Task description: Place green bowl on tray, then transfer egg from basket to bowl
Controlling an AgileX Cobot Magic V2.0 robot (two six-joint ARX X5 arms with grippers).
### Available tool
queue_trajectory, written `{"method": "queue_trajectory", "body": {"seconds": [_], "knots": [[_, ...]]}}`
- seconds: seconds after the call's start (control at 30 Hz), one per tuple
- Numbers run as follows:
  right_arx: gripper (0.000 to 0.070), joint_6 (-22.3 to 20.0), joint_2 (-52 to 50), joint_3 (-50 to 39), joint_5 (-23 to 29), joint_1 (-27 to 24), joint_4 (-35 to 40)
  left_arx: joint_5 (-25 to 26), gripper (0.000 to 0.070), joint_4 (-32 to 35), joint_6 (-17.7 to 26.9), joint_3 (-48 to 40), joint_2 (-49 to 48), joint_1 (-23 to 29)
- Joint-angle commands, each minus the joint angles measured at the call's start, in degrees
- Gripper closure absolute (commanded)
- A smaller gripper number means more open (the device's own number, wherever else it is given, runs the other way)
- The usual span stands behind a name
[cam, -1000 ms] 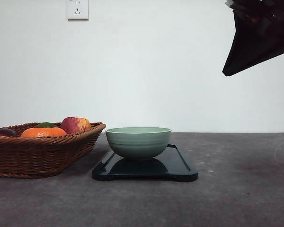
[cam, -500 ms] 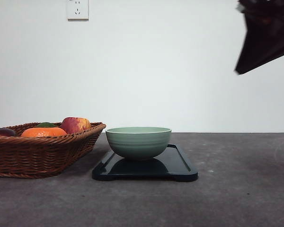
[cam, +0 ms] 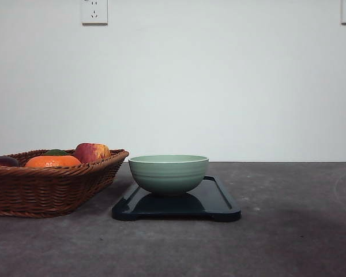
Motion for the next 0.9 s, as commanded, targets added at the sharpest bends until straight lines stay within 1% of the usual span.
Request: {"method": "queue_trajectory", "body": {"seconds": [0.0,0.1,0.23,0.3,0.4,0.57,0.87], "knots": [[0.0683,0.0,-2.4,-1.5,0.0,-1.4,0.7,-0.2,0.0700,0.6,0.0,-1.0,-0.1,0.0],[0.0683,0.9,-6.3,-4.0,0.0,-3.2,0.6,-0.2,0.0700,0.6,0.0,-1.0,-0.1,0.0],[0.0683,2.0,-10.0,-6.6,0.0,-4.2,0.6,-0.2,0.0700,0.6,0.0,-1.0,-0.1,0.0],[0.0683,2.8,-10.2,-6.7,0.5,-4.3,0.0,-0.2,0.0700,0.6,0.0,-1.0,-0.1,0.0],[0.0683,3.0,-10.2,-6.7,1.5,-4.4,0.6,-0.2,0.0700,0.6,0.0,-1.0,-0.1,0.0],[0.0683,3.4,-10.2,-6.7,1.2,-6.4,0.6,-0.2,0.0700,0.6,0.0,-1.0,-0.1,0.0],[0.0683,3.4,-10.2,-6.6,1.3,-6.5,0.6,-0.2,0.0700,0.6,0.0,-1.0,-0.1,0.0]]}}
